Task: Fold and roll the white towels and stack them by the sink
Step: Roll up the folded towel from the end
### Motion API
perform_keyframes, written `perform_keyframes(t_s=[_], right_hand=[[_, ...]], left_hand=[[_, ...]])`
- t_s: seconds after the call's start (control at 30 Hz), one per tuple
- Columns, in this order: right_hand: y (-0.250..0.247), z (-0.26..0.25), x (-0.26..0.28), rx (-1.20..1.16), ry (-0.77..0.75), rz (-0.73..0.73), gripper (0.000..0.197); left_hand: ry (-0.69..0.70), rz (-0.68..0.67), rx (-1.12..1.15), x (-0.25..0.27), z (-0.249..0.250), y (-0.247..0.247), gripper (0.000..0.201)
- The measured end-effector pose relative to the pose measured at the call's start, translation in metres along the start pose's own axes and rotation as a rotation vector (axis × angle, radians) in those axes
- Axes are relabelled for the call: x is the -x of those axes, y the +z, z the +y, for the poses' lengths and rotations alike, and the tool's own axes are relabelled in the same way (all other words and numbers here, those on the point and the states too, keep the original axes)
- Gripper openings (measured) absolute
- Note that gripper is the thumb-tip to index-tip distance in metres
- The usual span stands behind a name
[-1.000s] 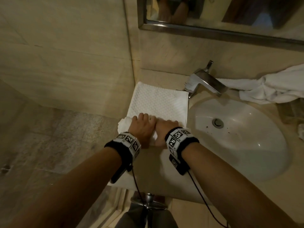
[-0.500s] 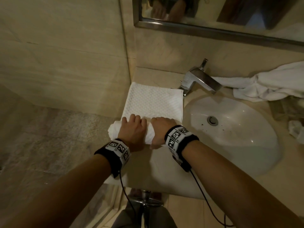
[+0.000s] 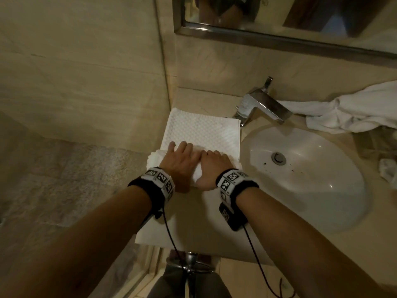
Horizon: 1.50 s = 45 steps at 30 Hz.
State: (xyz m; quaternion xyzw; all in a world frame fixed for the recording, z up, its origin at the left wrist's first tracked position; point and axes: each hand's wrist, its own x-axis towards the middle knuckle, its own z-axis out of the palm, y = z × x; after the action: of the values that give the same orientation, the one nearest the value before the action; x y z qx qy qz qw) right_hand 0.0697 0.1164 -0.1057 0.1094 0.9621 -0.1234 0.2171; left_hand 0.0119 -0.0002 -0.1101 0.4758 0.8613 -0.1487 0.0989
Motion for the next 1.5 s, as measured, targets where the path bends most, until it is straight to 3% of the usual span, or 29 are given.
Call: perform_keyframes(t_s=[0.13, 0.37, 0.47, 0.57, 0.7, 0.83, 0.9, 1.07, 1.17, 1.27, 1.37, 1.43, 1.5], right_hand=[[-0.008, 0.004, -0.003, -0.071, 0.036, -0.033, 0.071], [0.018, 0.007, 0.019, 0.23, -0.053, 0.189, 0.076], [0.012, 0.005, 0.015, 0.156, -0.022, 0.134, 0.074], [-0.003, 0.006, 0.007, 0.072, -0.003, 0.029, 0.075], [-0.017, 0.007, 0.005, 0.007, 0.027, -0.086, 0.06], [-0.009, -0.002, 0.011, 0.091, 0.046, -0.006, 0.078], [-0.001, -0.004, 0.017, 0.152, 0.029, 0.069, 0.081], [-0.002, 0.003, 0.014, 0.092, 0.046, 0.024, 0.069], [-0.009, 0.005, 0.009, 0.066, 0.017, -0.008, 0.055], [-0.015, 0.005, 0.005, 0.018, 0.019, -0.025, 0.033], [-0.022, 0.002, 0.005, 0.004, 0.054, -0.124, 0.014], [-0.022, 0.0, 0.007, 0.012, 0.068, -0.162, 0.03], [-0.019, -0.001, 0.013, 0.045, 0.088, -0.164, 0.062]], left_hand=[[-0.008, 0.104, 0.032, 0.01, 0.011, 0.01, 0.07], [-0.079, -0.007, 0.166, -0.023, 0.004, 0.0, 0.072], [-0.08, -0.025, 0.179, -0.019, 0.009, -0.001, 0.071], [-0.071, 0.067, 0.126, -0.002, 0.014, -0.001, 0.074], [-0.045, 0.111, 0.047, 0.013, 0.022, 0.002, 0.056], [-0.092, 0.045, 0.144, -0.007, 0.019, -0.006, 0.062], [-0.087, -0.037, 0.189, -0.018, 0.012, -0.015, 0.05], [-0.106, -0.27, 0.343, -0.024, 0.014, -0.026, 0.037], [-0.143, -0.192, 0.357, -0.013, 0.016, -0.021, 0.046], [-0.043, -0.081, 0.104, 0.003, 0.018, -0.014, 0.073], [-0.032, -0.003, 0.03, 0.011, 0.021, -0.004, 0.06], [-0.021, -0.011, 0.083, 0.005, 0.017, -0.003, 0.061], [0.013, -0.081, 0.114, -0.007, 0.012, -0.006, 0.078]])
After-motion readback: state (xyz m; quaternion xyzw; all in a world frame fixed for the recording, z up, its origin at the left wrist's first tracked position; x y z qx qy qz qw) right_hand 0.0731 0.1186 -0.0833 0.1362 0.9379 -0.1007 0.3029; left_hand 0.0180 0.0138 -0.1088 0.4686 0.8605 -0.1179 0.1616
